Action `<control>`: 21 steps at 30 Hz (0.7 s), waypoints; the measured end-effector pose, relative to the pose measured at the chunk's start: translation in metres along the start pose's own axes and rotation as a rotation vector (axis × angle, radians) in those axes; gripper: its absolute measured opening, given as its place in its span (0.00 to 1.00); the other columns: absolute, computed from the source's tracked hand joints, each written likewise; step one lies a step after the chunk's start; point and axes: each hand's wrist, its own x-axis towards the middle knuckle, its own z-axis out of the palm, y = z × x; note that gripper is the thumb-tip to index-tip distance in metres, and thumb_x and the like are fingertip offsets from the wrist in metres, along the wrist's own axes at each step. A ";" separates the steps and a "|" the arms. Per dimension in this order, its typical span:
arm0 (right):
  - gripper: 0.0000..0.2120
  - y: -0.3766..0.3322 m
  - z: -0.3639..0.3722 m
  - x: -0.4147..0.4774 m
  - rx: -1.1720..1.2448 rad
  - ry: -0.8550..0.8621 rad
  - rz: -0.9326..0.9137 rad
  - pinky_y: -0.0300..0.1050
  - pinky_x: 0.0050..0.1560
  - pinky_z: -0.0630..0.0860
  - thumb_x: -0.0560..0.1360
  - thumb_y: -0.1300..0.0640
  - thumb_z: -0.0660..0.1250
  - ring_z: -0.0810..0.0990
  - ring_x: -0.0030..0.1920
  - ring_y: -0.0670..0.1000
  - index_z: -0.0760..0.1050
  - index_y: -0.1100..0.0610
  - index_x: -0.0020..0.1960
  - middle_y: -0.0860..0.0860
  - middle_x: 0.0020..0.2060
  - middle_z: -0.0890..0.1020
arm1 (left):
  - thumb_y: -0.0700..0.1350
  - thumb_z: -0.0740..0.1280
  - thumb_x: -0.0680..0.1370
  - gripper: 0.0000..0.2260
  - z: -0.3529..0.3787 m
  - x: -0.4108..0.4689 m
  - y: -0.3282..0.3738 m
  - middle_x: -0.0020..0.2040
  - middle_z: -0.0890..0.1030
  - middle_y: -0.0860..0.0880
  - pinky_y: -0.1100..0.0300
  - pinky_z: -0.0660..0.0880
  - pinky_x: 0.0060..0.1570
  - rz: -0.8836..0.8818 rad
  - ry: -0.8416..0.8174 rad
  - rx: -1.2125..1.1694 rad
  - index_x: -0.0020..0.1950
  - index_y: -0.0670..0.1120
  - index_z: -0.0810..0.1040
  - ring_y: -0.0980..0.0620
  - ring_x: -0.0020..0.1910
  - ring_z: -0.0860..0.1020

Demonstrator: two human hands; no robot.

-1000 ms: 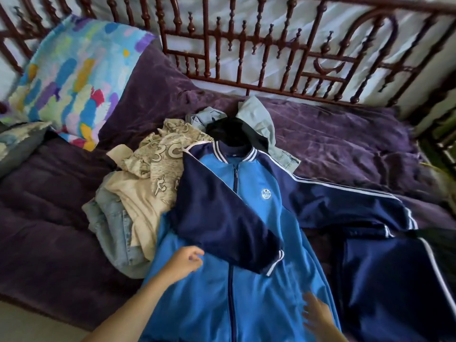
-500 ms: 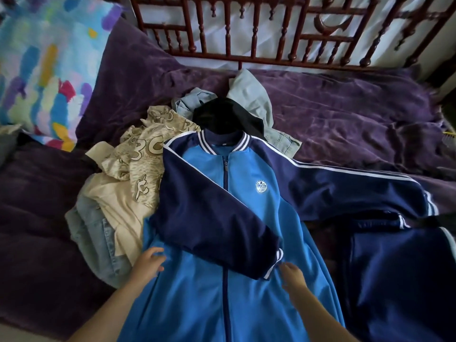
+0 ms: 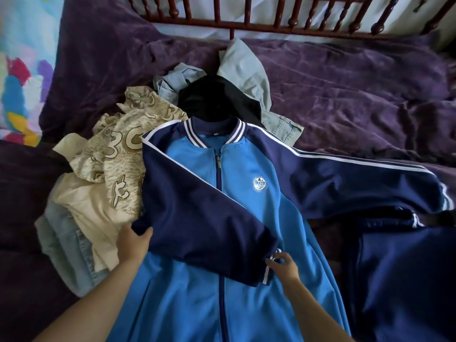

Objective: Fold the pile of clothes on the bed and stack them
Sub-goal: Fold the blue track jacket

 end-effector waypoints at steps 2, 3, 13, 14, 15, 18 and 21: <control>0.14 -0.007 0.006 -0.004 0.003 0.026 -0.078 0.39 0.41 0.72 0.68 0.70 0.71 0.74 0.39 0.55 0.71 0.54 0.36 0.59 0.41 0.76 | 0.39 0.70 0.74 0.23 0.001 0.000 0.005 0.64 0.74 0.36 0.47 0.68 0.61 -0.014 0.033 -0.047 0.67 0.35 0.68 0.37 0.62 0.72; 0.13 -0.010 0.009 -0.006 0.041 0.034 -0.107 0.35 0.37 0.71 0.68 0.72 0.69 0.73 0.36 0.53 0.69 0.57 0.37 0.57 0.38 0.75 | 0.39 0.68 0.75 0.20 0.001 0.000 0.007 0.62 0.75 0.36 0.49 0.68 0.59 -0.009 0.029 -0.041 0.65 0.36 0.71 0.37 0.60 0.73; 0.12 -0.027 -0.014 -0.009 0.140 -0.126 0.067 0.33 0.18 0.60 0.74 0.67 0.65 0.67 0.20 0.45 0.69 0.59 0.33 0.51 0.21 0.71 | 0.37 0.60 0.78 0.12 -0.038 0.030 -0.007 0.54 0.78 0.30 0.47 0.70 0.54 -0.103 0.082 0.030 0.55 0.30 0.77 0.32 0.54 0.75; 0.10 -0.032 -0.016 -0.007 0.163 -0.073 0.007 0.34 0.24 0.66 0.75 0.64 0.64 0.72 0.27 0.47 0.71 0.60 0.35 0.53 0.28 0.74 | 0.36 0.60 0.78 0.12 -0.039 0.031 -0.007 0.55 0.77 0.30 0.47 0.70 0.55 -0.124 0.086 0.013 0.56 0.29 0.76 0.32 0.56 0.74; 0.07 -0.042 -0.020 -0.010 0.200 -0.017 -0.045 0.37 0.33 0.72 0.77 0.61 0.62 0.75 0.35 0.51 0.72 0.61 0.40 0.55 0.35 0.76 | 0.36 0.60 0.79 0.12 -0.040 0.032 -0.006 0.56 0.76 0.29 0.47 0.69 0.56 -0.137 0.088 -0.019 0.57 0.29 0.76 0.32 0.57 0.74; 0.10 -0.067 -0.034 -0.005 0.275 0.148 -0.131 0.47 0.50 0.71 0.79 0.57 0.58 0.74 0.50 0.54 0.69 0.63 0.56 0.58 0.52 0.77 | 0.37 0.60 0.79 0.12 -0.038 0.034 -0.009 0.55 0.77 0.31 0.45 0.72 0.56 -0.195 0.074 -0.101 0.57 0.31 0.76 0.32 0.55 0.75; 0.13 -0.081 -0.043 0.000 0.100 0.319 -0.255 0.43 0.49 0.65 0.79 0.60 0.59 0.74 0.54 0.57 0.65 0.65 0.61 0.62 0.56 0.75 | 0.38 0.59 0.79 0.11 -0.026 0.044 -0.020 0.50 0.78 0.34 0.45 0.75 0.54 -0.273 0.052 -0.157 0.56 0.32 0.76 0.35 0.49 0.78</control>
